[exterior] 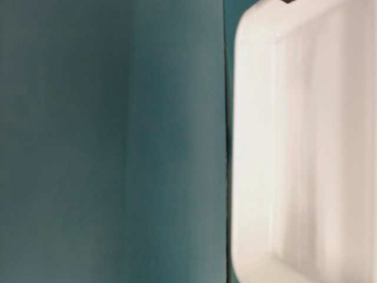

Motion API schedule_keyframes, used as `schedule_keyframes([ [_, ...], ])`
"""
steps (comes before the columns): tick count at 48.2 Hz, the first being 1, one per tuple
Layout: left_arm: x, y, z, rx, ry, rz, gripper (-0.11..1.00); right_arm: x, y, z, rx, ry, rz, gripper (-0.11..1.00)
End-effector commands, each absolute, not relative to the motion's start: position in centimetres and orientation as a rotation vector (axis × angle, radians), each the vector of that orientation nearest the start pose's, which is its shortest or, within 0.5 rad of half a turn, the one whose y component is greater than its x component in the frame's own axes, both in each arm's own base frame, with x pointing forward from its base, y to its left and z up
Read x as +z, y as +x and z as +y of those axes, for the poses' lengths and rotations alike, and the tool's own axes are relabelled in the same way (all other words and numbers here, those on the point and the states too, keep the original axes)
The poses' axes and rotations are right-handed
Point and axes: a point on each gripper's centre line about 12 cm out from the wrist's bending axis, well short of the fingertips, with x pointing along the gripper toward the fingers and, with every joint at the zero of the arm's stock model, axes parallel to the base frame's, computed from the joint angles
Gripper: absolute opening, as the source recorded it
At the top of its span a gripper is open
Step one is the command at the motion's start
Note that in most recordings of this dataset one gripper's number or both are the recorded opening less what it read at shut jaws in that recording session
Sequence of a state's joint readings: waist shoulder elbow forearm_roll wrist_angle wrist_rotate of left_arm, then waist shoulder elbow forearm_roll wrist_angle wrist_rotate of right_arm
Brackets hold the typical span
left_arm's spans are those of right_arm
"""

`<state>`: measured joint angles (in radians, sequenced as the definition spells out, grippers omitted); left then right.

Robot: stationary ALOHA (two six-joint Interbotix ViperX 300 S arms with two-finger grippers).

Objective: Lift the white case with both hands.
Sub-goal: 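Lift the gripped tray upward with both grippers together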

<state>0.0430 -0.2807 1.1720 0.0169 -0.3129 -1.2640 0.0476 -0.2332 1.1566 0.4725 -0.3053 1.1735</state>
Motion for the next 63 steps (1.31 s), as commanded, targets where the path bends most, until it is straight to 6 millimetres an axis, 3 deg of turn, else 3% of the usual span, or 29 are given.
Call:
schedule_keyframes([
  [1, 15.2, 27.3, 0.9, 0.343, -1.23, 0.425, 0.1, 13.9, 27.1, -0.7, -0.553, 1.515, 0.386, 0.13],
  [14, 19.2, 28.0, 0.9, 0.308, -1.239, 0.37, 0.1, 16.7, 27.0, -0.4, -0.503, 1.524, 0.413, 0.13],
  [23, 21.3, 27.4, 0.9, 0.302, -1.238, 0.364, 0.09, 18.6, 27.1, -0.3, -0.468, 1.535, 0.42, 0.12],
  [39, 23.9, 26.4, 0.7, 0.272, -1.32, 0.301, 0.09, 22.5, 27.5, -0.1, -0.389, 1.566, 0.379, 0.12],
  [63, 27.9, 26.8, -0.3, 0.216, -1.385, 0.276, 0.08, 26.6, 25.8, 0.3, -0.325, 1.658, 0.375, 0.12],
])
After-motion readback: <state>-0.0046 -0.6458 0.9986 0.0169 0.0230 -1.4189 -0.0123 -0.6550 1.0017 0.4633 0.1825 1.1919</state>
